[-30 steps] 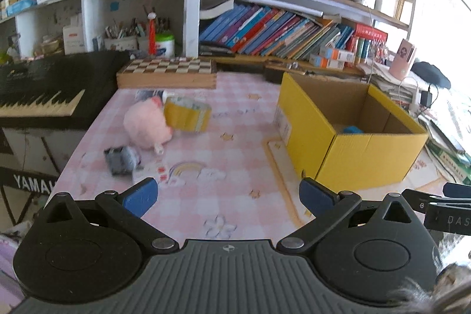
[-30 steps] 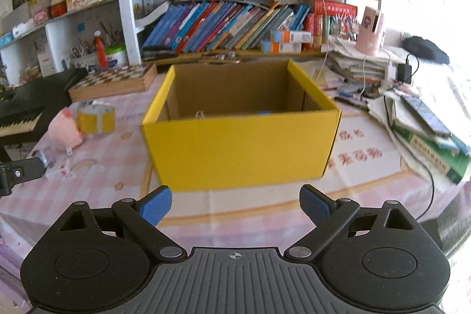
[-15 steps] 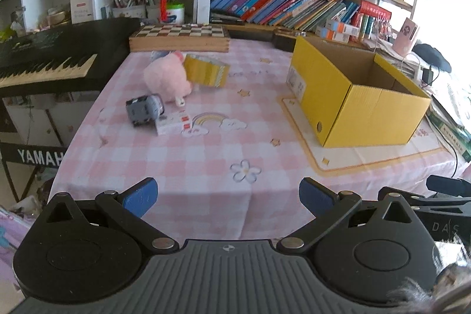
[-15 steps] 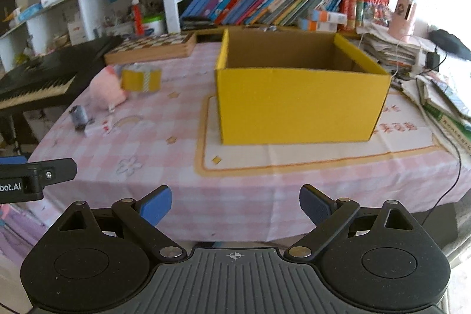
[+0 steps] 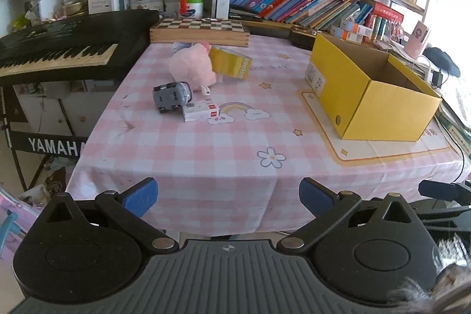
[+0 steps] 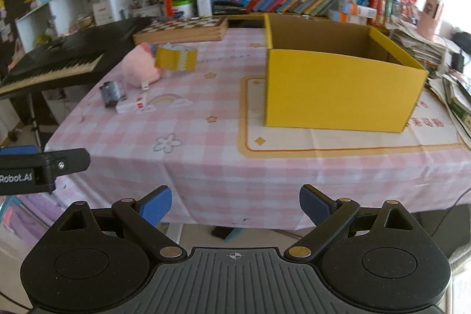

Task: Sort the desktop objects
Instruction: 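Reach the left tool to the grey toy car and close on it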

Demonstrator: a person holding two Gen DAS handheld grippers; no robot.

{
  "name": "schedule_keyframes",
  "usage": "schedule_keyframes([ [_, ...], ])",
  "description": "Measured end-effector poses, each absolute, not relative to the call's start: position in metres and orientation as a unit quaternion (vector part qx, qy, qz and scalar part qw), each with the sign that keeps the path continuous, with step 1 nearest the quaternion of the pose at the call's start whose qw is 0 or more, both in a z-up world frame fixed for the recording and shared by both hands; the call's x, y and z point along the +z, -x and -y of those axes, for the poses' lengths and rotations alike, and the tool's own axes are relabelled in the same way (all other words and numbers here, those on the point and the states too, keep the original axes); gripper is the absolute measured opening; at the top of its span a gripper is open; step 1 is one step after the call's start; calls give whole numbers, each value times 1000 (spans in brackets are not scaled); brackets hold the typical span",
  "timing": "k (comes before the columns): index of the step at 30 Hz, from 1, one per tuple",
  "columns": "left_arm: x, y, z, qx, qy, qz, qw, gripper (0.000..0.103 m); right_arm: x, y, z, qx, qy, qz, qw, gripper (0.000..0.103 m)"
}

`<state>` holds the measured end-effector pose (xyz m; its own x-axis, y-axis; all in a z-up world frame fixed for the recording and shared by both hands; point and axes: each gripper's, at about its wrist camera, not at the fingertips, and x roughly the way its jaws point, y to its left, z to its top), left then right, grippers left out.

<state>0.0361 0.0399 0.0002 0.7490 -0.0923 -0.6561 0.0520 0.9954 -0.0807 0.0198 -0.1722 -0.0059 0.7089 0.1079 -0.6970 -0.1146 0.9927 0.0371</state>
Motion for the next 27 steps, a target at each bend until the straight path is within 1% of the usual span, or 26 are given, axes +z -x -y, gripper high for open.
schedule_keyframes([
  [27,8,-32,-84,9,46,-331,943,103,6,-34,119,132,43,-357,924,96],
])
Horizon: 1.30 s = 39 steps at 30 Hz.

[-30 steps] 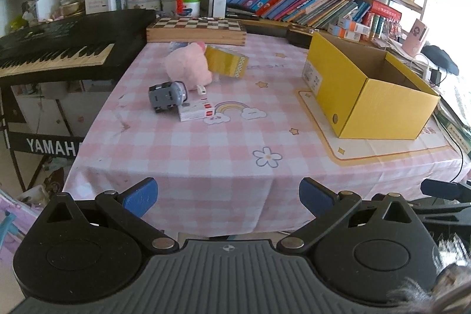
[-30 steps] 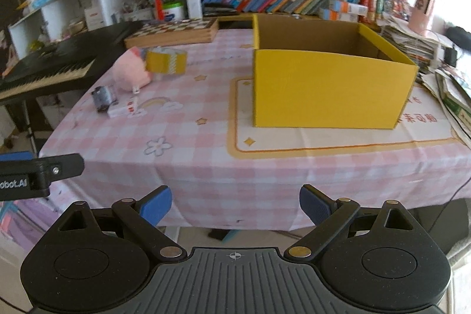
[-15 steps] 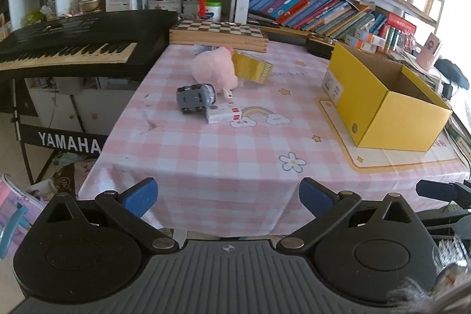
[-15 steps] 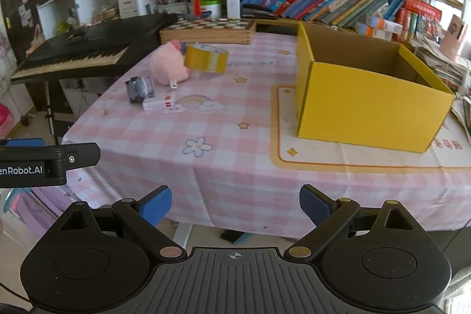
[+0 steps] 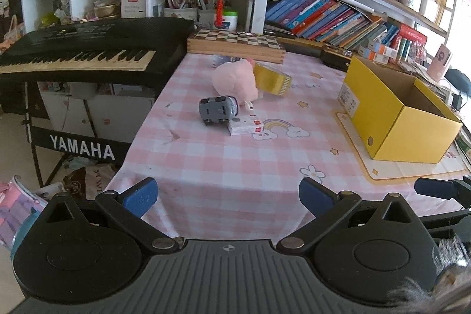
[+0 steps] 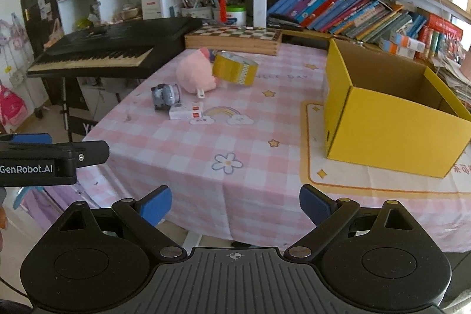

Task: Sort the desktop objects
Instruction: 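Reach the left tool to the grey toy car and close on it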

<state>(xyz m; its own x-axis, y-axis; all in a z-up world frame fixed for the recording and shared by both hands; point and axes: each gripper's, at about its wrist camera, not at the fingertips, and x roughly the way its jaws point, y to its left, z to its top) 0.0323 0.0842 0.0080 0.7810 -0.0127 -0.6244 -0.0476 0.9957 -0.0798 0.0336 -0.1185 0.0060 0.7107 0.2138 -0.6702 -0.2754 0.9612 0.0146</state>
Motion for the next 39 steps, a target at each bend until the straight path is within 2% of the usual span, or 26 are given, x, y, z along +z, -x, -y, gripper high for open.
schedule_keyframes([
  [19,4,-67,-89,29,58,-336,940,103,6,-79,109,171,56,-353,918,95],
  [39,-13,-169,-95,29,66,-360,930,103,-12,-165,97,251,98,-386,882,95],
])
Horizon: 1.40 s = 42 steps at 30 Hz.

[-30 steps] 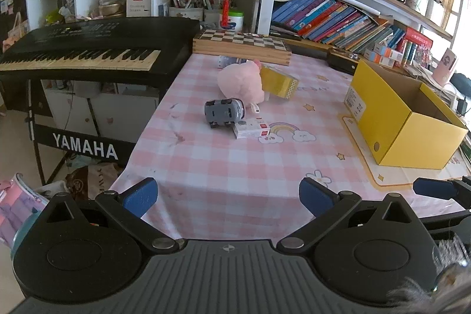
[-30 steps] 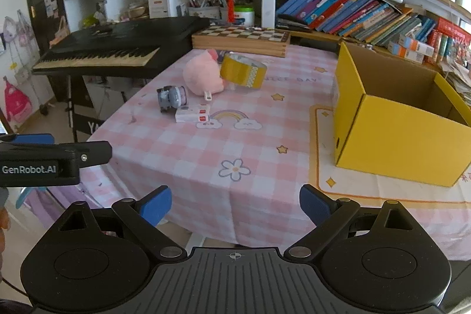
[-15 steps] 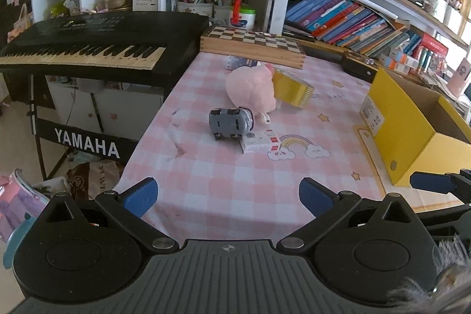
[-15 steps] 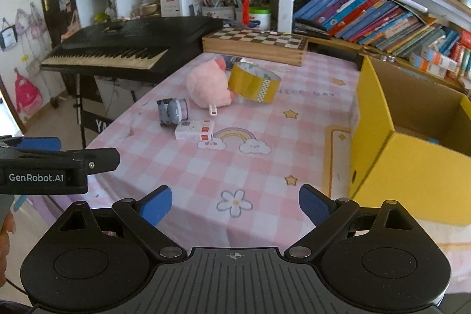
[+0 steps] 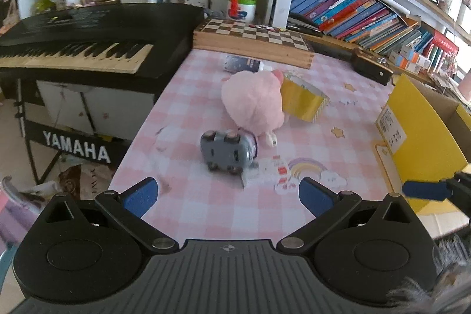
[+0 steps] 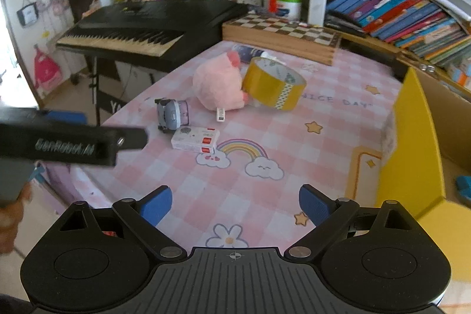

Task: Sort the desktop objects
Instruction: 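Reach the left tool to the grey toy car and close on it, then lift the grey toy car with the left gripper while the right gripper grasps the white card box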

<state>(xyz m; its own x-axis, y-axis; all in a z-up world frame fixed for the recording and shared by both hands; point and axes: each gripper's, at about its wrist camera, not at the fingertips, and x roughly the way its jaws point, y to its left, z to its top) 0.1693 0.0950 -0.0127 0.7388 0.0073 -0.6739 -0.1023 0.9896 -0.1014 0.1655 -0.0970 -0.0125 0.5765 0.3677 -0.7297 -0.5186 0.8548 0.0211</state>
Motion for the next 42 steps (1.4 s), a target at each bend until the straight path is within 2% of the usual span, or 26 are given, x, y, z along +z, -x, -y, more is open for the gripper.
schedule_keyframes([
  [13,-35,-240,-97,1,55,-379,924,100,-28,-197,87,300,97,-407,857,94],
  [16,-43,-252,-97,-2,52,-391,919,96,-30,-203,81,308,101,-407,854,94],
  [19,-50,-261,-97,-2,48,-403,914,88,-33,-209,76,314,105,-407,851,94],
  [23,-57,-266,-99,3,52,-416,908,65,-35,-214,71,320,106,-407,849,94],
  [24,-57,-266,-101,3,56,-413,909,64,-36,-215,69,322,106,-407,849,94],
  [34,-32,-243,-123,34,102,-383,918,64,-45,-228,48,334,108,-398,848,93],
  [38,-23,-223,-134,59,127,-376,916,64,-50,-233,35,327,114,-401,848,89],
  [42,-18,-206,-137,78,129,-376,914,64,-55,-236,24,322,101,-410,847,80],
])
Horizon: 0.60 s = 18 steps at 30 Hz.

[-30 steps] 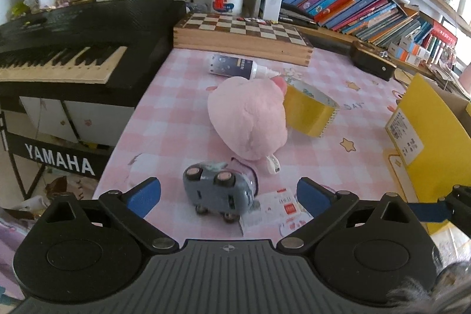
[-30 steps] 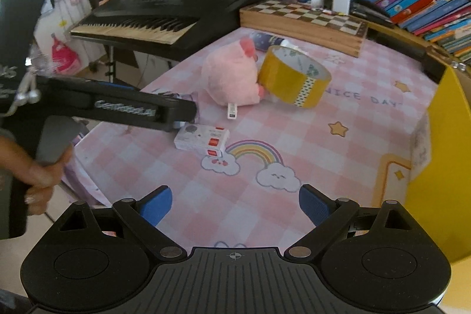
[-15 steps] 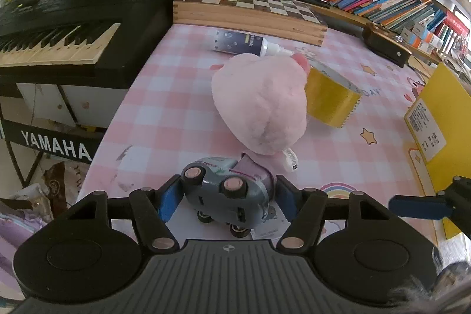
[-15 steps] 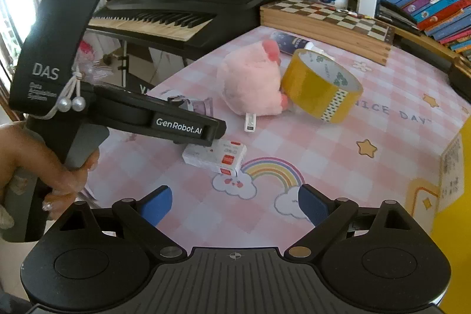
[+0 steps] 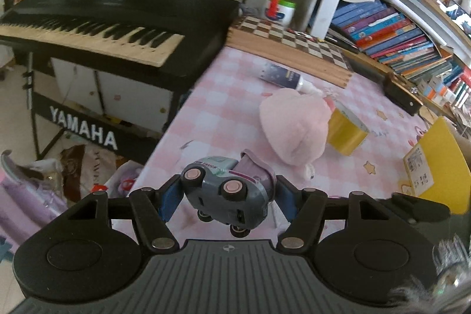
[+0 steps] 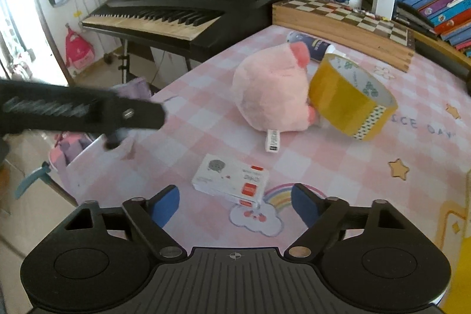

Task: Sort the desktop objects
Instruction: 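Lift the grey toy car with the left gripper while the right gripper grasps the white card box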

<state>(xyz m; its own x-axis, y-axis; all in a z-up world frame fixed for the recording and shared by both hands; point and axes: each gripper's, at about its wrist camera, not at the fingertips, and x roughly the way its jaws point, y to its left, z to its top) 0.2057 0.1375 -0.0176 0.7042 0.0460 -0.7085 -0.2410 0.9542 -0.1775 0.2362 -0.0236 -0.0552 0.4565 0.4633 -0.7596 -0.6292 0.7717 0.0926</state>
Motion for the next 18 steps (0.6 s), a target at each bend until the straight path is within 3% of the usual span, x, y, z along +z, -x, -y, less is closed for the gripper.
schedule_keyframes([
  [9,-9,-187,-141,96,139,-377,911,64,-64,-234,7,293,110,-390,866,56],
  [18,-1,-181,-138,80,140,-360,919,64,-49,-231,22,294,87,-381,872,55],
])
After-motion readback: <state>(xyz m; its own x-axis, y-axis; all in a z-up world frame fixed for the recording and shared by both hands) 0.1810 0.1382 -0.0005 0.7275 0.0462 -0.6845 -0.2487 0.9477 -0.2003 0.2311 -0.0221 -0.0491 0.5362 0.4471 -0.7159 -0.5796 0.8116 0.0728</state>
